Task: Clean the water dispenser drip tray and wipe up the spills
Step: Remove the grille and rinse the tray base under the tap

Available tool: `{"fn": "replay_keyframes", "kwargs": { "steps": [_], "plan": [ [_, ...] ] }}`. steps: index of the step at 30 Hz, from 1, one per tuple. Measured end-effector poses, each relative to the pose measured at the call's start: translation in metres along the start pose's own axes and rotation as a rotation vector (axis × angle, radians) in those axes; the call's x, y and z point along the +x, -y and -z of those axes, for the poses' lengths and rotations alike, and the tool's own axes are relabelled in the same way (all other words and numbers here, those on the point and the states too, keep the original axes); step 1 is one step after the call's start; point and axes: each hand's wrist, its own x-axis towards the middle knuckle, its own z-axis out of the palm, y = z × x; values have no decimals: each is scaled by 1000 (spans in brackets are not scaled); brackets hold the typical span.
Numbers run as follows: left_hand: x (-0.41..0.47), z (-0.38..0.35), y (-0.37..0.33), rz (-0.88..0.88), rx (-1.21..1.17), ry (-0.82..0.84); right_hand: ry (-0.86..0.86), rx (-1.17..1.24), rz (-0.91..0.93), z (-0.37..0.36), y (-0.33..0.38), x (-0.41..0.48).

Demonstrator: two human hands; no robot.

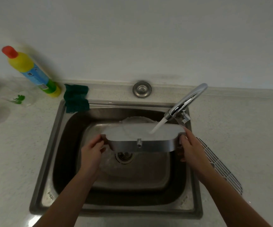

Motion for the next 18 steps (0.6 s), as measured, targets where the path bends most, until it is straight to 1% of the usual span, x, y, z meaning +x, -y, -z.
{"fn": "replay_keyframes", "kwargs": {
  "steps": [4,6,9,11,12,14,16,18],
  "plan": [
    [-11,5,-19,-126,-7,9,19,251,-184,-8,-1,0],
    [-20,7,-29,-206,-20,42,13,280,-232,-14,-1,2],
    [-27,12,-32,-304,-68,76,5,290,-255,-21,-2,7],
    [-28,15,-27,-314,-100,78,-7,302,-238,-22,0,10],
    [-28,15,-23,-288,-113,74,-15,318,-225,-21,3,10],
    [-27,14,-16,-183,-131,73,-27,357,-184,-18,9,10],
    [-25,12,-9,-20,-216,108,-36,367,-110,-14,16,8],
    [-22,13,-4,121,-314,152,-41,307,12,-10,21,1]
  ]
}}
